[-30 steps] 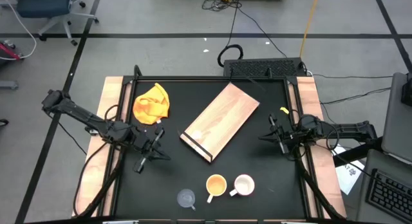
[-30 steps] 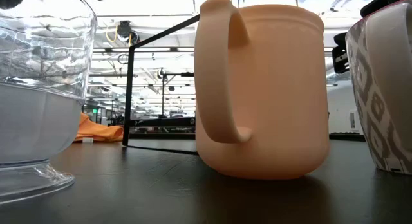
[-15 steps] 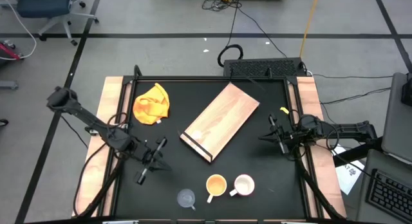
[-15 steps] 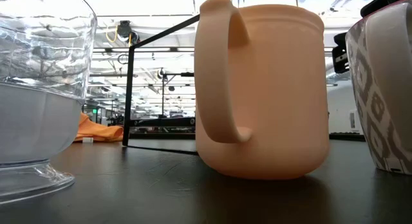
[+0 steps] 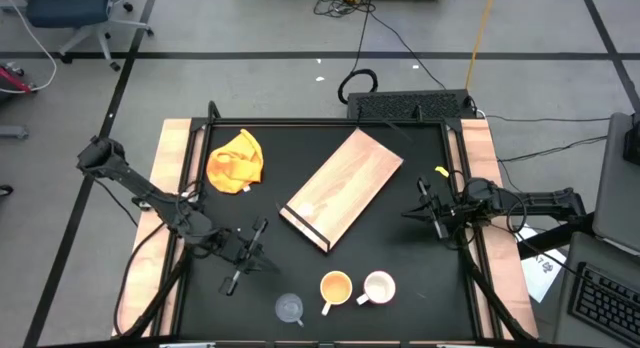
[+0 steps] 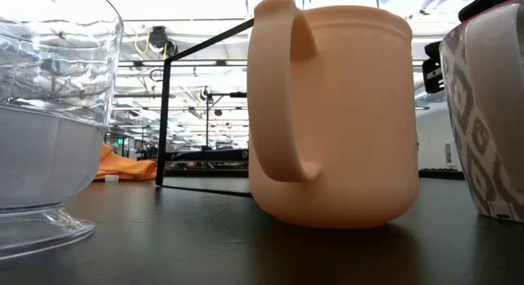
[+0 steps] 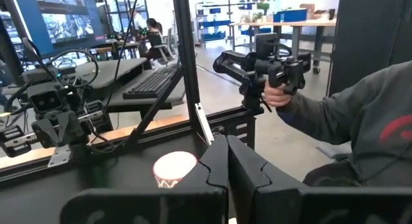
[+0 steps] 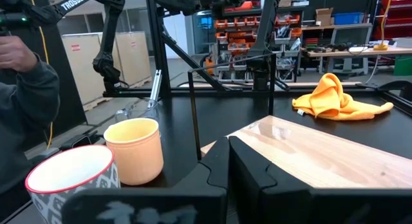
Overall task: Stack small to large cups/mugs on shelf
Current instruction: Put the transparent mug on the shelf
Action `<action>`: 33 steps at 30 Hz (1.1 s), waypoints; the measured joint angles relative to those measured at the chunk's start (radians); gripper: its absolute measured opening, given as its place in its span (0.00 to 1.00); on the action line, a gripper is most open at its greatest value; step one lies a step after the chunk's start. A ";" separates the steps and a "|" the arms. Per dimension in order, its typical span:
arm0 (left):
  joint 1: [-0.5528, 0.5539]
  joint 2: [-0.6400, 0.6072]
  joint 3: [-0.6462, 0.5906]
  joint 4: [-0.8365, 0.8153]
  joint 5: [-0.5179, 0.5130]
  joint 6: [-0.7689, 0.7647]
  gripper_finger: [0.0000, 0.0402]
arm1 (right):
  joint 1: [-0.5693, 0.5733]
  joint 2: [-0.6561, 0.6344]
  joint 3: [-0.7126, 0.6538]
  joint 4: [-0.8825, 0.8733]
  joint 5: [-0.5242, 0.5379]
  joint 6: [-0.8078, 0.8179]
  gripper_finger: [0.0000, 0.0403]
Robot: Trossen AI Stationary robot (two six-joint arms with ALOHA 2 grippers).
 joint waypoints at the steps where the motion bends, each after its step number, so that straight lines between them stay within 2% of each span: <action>1: 0.000 0.000 0.000 0.000 0.000 0.000 0.00 | 0.000 0.000 0.000 0.000 0.000 0.000 0.00; 10: 0.005 0.027 0.005 -0.036 -0.074 -0.071 0.00 | 0.000 0.000 0.000 0.000 0.000 0.000 0.00; 15: -0.001 0.077 0.100 -0.169 -0.092 -0.113 0.00 | 0.000 0.000 0.000 0.001 0.000 0.000 0.00; 25: -0.048 0.246 0.341 -0.320 -0.051 -0.089 0.00 | 0.000 0.000 0.000 0.003 0.000 0.000 0.00; 33: -0.058 0.278 0.375 -0.339 -0.068 -0.084 0.00 | 0.000 0.000 0.000 0.003 0.000 0.000 0.00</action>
